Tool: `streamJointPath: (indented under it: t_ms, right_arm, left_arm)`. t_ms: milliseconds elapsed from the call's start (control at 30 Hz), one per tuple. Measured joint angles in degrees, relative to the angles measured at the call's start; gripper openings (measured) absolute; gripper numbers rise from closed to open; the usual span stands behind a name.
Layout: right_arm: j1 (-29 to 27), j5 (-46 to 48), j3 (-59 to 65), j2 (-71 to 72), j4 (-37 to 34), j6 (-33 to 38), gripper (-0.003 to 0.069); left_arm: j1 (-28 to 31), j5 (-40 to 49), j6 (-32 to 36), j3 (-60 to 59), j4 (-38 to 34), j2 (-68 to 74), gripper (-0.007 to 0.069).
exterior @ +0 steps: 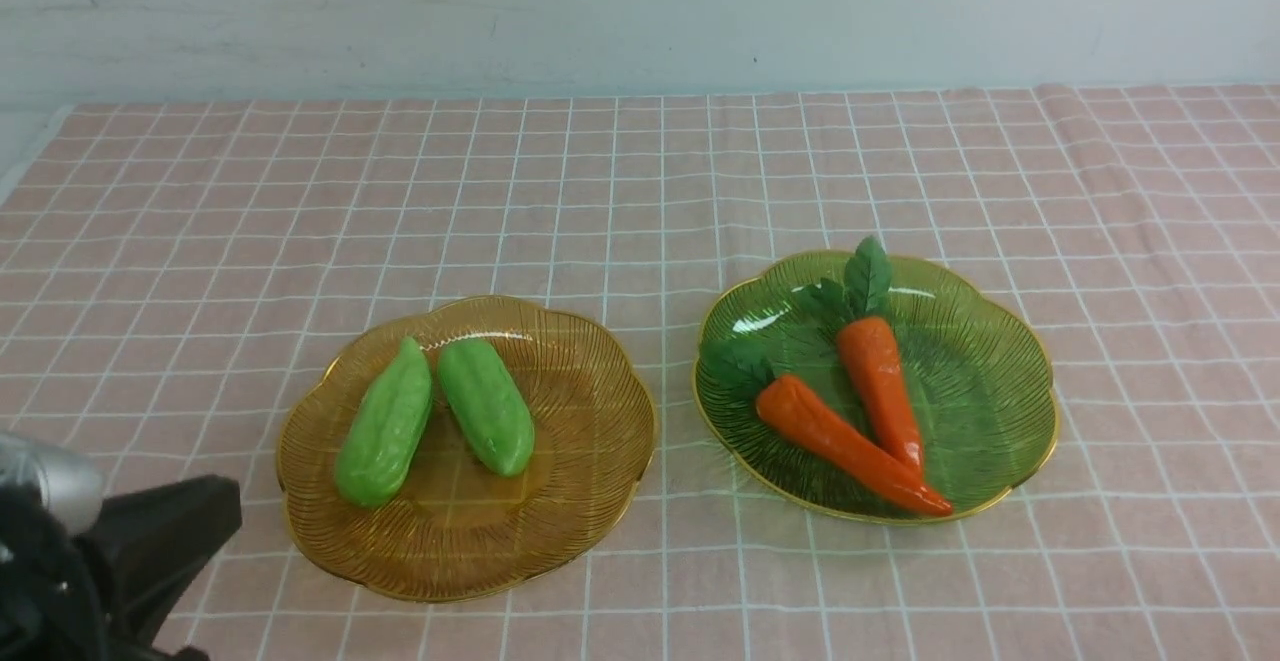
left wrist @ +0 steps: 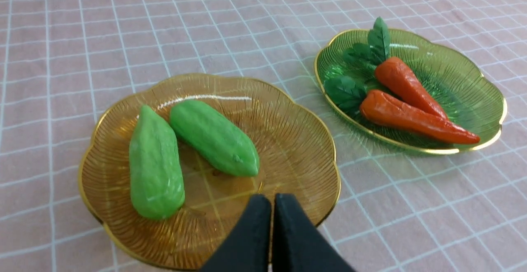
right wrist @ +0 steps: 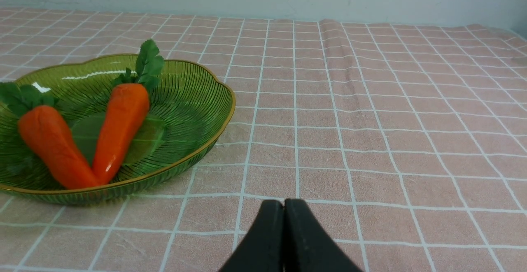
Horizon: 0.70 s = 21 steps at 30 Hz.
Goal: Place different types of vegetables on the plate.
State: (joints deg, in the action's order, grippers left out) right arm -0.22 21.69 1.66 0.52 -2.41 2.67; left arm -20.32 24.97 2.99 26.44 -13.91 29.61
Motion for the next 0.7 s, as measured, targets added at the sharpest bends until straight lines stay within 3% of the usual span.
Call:
streamJointPath:
  t_ms: [367,700]
  right_arm:
    - [0.0,0.1,0.0,0.0,0.0,0.0,-0.0015]
    - [0.0,0.2,-0.1,0.0,0.0,0.0,-0.0015]
  left_arm:
    - [1.0,-1.4,-1.4,-6.8,6.3,-3.9,-0.0004]
    - [12.0,-2.5,-2.0,-21.4,13.6,-24.1,-0.0003]
